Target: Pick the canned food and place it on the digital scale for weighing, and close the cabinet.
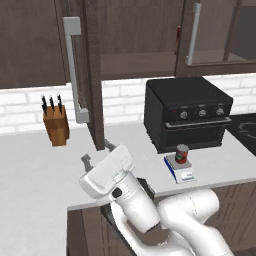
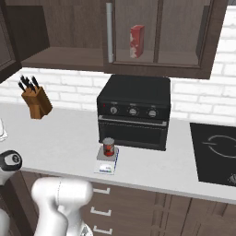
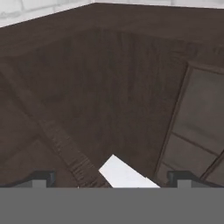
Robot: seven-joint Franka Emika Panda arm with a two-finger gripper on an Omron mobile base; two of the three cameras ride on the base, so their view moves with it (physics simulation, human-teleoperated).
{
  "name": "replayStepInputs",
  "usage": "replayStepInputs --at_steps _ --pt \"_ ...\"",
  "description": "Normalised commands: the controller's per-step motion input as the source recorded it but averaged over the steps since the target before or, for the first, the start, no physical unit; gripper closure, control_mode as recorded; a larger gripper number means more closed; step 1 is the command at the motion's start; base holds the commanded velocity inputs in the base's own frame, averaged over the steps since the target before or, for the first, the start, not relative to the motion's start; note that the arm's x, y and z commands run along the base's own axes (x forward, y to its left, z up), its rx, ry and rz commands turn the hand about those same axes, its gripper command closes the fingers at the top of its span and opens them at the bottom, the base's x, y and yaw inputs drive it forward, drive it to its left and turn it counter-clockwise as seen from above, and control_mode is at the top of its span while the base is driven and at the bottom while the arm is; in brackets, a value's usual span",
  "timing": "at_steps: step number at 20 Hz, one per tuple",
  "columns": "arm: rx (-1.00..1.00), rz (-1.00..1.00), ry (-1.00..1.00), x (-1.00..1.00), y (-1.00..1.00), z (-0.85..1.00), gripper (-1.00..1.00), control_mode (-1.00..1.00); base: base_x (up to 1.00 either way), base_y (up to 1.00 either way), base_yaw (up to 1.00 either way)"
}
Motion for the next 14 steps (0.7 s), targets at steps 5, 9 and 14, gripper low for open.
replayStepInputs --at_steps 5,9,14 --pt "0.21 0.0 -0.17 0.1 0.65 -0.35 -1.0 -1.0 0.0 0.0 0.0" --pt "0.23 0.0 -0.26 0.0 0.83 -0.42 -1.0 -1.0 0.0 0.0 0.0" --pt "0.16 -0.03 -0.34 0.01 0.66 -0.08 -1.0 -1.0 0.0 0.0 0.0"
